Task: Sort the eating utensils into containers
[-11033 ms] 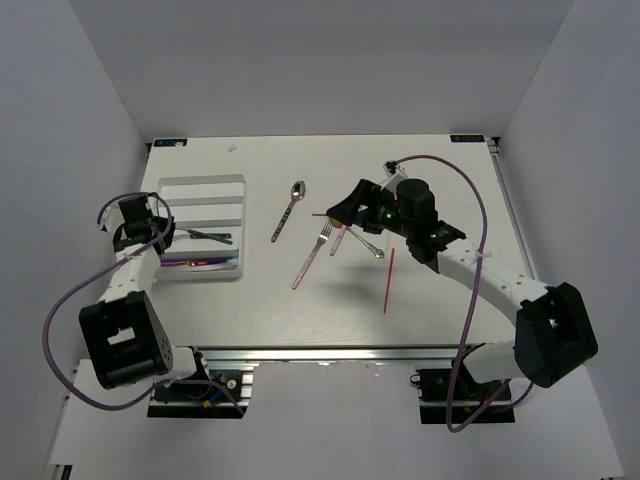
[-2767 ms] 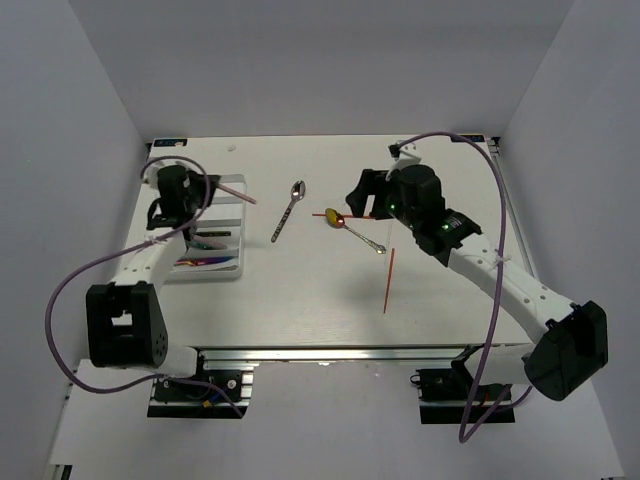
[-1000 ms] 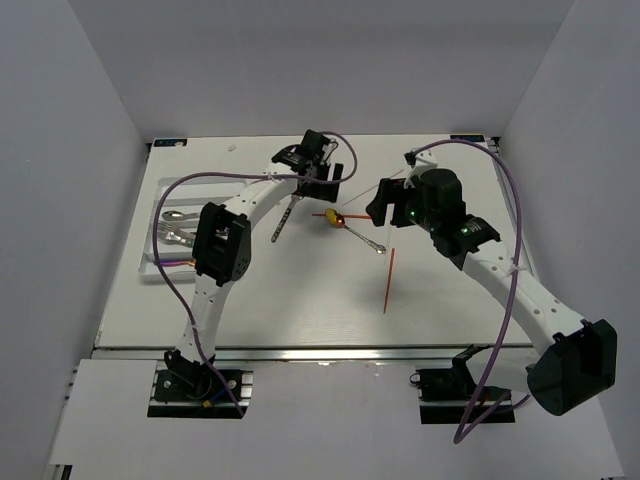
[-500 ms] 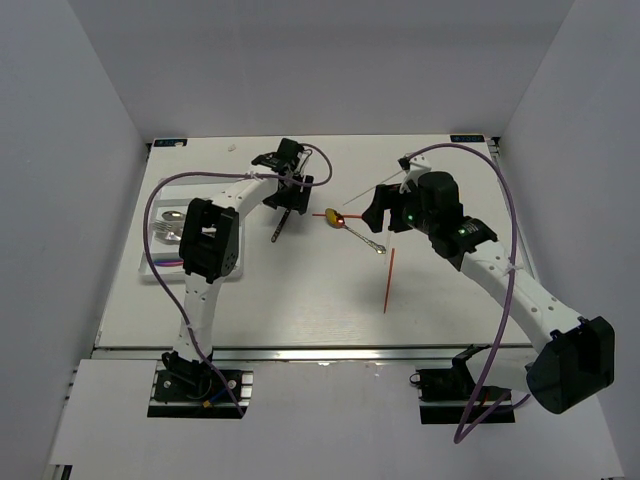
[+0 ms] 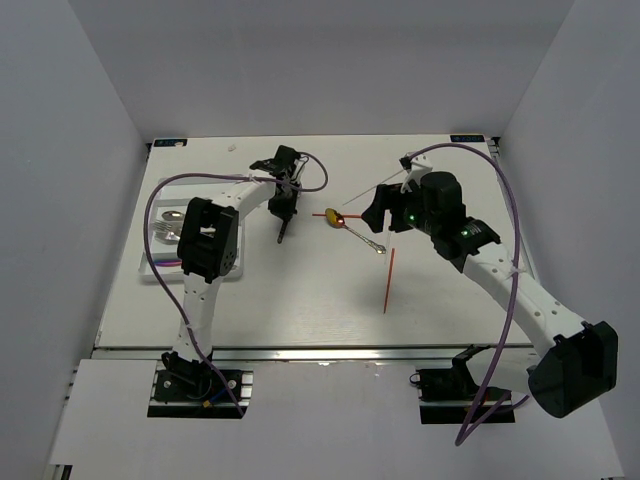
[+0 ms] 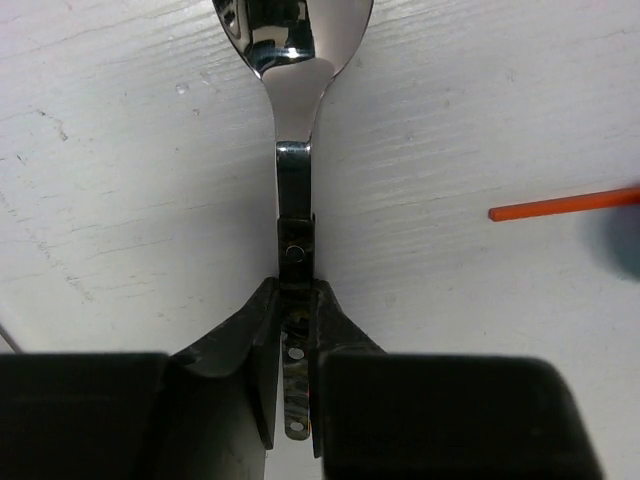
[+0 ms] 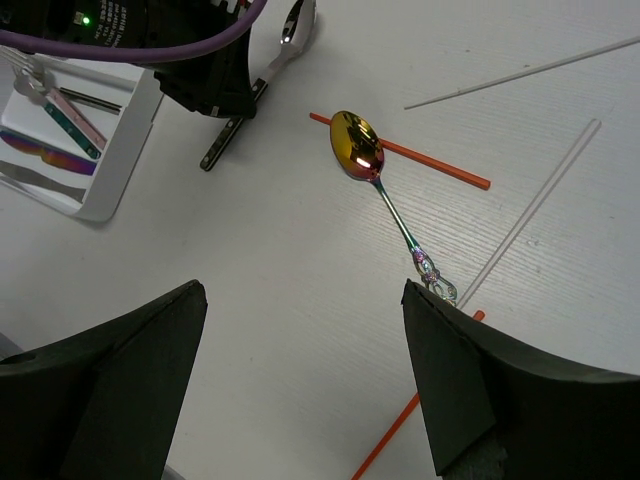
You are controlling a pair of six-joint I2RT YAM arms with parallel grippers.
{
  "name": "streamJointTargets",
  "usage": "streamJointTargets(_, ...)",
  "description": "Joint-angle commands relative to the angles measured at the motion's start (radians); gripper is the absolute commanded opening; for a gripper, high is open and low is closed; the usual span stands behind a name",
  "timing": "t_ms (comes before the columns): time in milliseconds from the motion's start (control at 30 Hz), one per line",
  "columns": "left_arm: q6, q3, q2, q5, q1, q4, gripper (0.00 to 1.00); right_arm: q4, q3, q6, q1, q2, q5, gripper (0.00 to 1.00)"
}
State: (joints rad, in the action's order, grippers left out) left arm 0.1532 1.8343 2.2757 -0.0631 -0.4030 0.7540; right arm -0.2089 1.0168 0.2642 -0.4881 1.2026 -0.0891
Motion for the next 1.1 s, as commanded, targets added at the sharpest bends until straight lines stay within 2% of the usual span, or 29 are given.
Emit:
streamJointTargets(0,0.054,0.010,-0.077,0.022,0.001,0.002,0.00,0.026,-0.001,-0.013,0.000,-0.041,-0.006,0.84)
streamJointTargets(100,0.118,-0.003,-0.160,0.052,0.001,-0.059,0.00,0.031,-0.001,-0.010,0.000,-0.041,-0.008,0.84)
streamJointTargets(133,0.146,-0.018,-0.238,0.049,0.001,-0.094,0.00,0.037,-0.003,-0.006,0.002,-0.038,-0.006,0.84)
streamJointTargets(233,0.299,-0.088,-0.382,-0.027,0.058,-0.221,0.00,0.049,-0.007,-0.002,0.000,-0.034,-0.014,0.84)
streamJointTargets(267,0.418,-0.121,-0.418,-0.046,0.085,-0.289,0.00,0.054,-0.017,0.000,0.002,-0.032,-0.020,0.84)
streamJointTargets(333,0.579,-0.292,-0.493,-0.072,0.160,-0.365,0.00,0.065,-0.023,0.004,0.000,-0.025,-0.026,0.84)
streamJointTargets(367,0.755,-0.372,-0.572,-0.058,0.253,-0.468,0.00,0.069,-0.024,0.006,0.000,-0.020,-0.032,0.84)
streamJointTargets(400,0.838,-0.457,-0.611,-0.053,0.300,-0.520,0.00,0.068,-0.024,0.006,0.000,-0.012,-0.035,0.84)
streamJointTargets(433,0.920,-0.625,-0.649,-0.056,0.338,-0.582,0.00,0.068,-0.024,0.006,0.002,-0.012,-0.035,0.84)
streamJointTargets(467,1.053,-0.700,-0.710,-0.075,0.396,-0.699,0.00,0.069,-0.023,0.009,0.000,-0.009,-0.037,0.84)
streamJointTargets(533,1.161,-0.853,-0.740,-0.083,0.460,-0.806,0.00,0.069,-0.023,0.012,0.000,-0.014,-0.041,0.84)
streamJointTargets(567,1.219,-0.878,-0.742,-0.083,0.492,-0.882,0.00,0.071,-0.023,0.013,0.000,-0.014,-0.047,0.84)
streamJointTargets(833,1.298,-0.846,-0.607,-0.049,0.543,-0.999,0.00,0.072,-0.024,0.004,0.000,0.000,-0.051,0.84)
streamJointTargets(1067,1.321,-0.851,-0.550,-0.055,0.547,-1.021,0.00,0.071,-0.020,-0.005,0.002,0.011,-0.052,0.84)
